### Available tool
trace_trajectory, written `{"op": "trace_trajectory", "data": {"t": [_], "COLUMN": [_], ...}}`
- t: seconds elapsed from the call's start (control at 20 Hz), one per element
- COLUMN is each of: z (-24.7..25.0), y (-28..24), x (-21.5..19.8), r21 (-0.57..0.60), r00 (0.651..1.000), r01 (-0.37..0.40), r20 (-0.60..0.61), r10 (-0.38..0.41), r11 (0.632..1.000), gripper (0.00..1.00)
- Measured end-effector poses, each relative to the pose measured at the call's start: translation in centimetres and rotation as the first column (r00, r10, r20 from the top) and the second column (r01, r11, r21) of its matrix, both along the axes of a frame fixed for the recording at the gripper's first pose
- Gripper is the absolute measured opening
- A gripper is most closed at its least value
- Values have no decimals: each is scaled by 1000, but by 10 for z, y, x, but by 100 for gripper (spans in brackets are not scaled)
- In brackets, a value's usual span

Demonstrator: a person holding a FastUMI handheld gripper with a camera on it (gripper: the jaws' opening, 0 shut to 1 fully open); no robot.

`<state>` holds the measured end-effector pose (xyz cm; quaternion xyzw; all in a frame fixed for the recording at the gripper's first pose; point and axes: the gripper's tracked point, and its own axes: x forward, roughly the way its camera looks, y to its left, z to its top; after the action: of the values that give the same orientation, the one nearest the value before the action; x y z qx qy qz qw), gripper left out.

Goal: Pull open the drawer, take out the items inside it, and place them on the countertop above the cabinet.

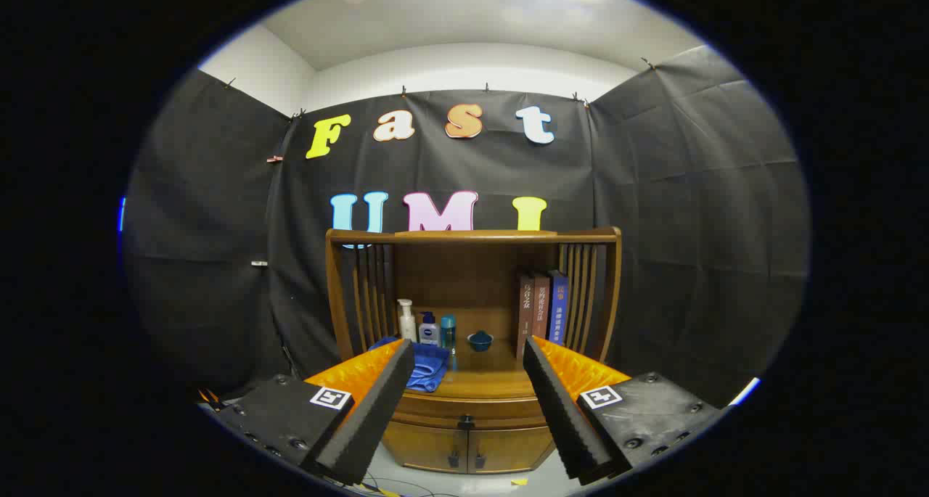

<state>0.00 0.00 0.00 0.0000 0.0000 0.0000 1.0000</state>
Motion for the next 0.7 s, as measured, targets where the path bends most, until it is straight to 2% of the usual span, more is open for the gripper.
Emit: {"op": "trace_trajectory", "data": {"t": [0.7], "z": [6], "y": [-4], "x": [0], "r21": [-1], "r00": [1000], "r01": [3], "r20": [14], "r10": [-3], "r11": [1000], "gripper": [99]}}
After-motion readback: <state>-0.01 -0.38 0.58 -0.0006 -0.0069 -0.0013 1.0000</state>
